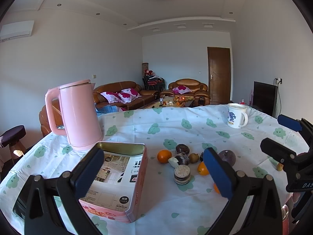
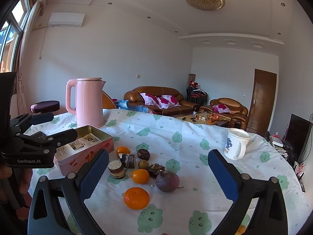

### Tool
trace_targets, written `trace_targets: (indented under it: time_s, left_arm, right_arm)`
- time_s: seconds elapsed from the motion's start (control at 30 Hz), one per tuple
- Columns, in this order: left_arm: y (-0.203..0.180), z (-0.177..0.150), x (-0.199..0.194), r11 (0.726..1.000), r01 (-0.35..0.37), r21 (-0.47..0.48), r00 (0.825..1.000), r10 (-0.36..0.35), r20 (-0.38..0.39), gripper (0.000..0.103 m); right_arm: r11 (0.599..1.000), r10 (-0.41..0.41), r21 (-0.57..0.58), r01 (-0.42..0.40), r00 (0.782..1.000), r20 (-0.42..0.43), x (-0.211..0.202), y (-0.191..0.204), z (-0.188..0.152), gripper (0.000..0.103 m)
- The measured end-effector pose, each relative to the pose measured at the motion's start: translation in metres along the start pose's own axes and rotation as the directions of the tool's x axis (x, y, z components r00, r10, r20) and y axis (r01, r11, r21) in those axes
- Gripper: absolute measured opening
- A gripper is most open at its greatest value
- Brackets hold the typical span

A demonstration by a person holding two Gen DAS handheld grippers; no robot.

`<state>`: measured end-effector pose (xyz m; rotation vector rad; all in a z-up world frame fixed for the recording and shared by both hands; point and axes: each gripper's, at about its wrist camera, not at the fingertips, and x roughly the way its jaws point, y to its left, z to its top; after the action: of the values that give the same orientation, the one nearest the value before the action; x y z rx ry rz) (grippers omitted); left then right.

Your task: Organize fruits

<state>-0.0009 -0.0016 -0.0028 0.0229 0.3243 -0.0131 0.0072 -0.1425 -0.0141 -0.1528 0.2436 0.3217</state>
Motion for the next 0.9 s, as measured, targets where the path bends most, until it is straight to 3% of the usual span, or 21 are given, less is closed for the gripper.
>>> trace_targets:
  time_s: [0.9]
  left_arm:
    - [-0.0010,-0.0008,-0.0007,1.000,-0.001,0.004,1.000,0.001,0.003,0.103]
  right_arm:
    - [1.000,0.007,0.001,-0.007,1.000,-0.005,-0.0015,0.0050,-0.0020,0.102]
